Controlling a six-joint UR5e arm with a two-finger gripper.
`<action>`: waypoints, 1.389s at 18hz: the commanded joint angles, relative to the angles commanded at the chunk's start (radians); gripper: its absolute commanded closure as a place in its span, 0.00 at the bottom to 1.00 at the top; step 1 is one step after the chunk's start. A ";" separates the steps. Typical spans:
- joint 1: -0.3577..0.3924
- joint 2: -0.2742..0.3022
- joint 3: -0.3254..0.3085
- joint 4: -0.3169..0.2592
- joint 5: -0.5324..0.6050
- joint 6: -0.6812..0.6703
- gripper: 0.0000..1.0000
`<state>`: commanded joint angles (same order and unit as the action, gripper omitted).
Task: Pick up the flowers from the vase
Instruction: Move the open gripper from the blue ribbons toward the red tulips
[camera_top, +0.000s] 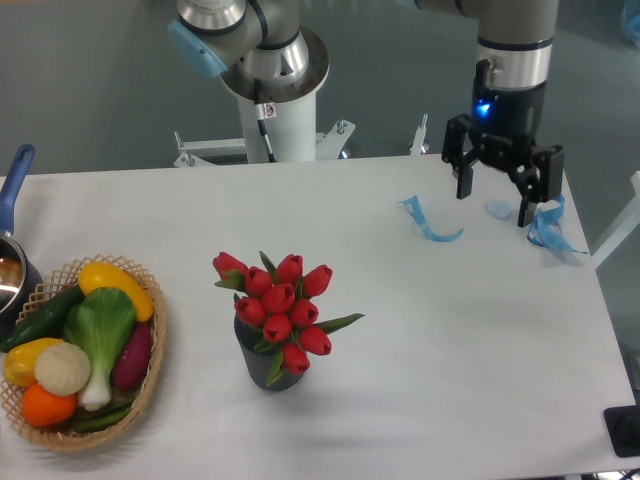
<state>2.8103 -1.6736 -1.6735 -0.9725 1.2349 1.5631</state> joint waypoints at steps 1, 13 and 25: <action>-0.002 0.002 -0.011 0.000 -0.005 0.000 0.00; -0.078 0.035 -0.106 0.002 -0.104 -0.116 0.00; -0.133 -0.027 -0.224 0.055 -0.465 -0.238 0.00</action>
<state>2.6768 -1.7010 -1.8975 -0.9173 0.7702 1.3255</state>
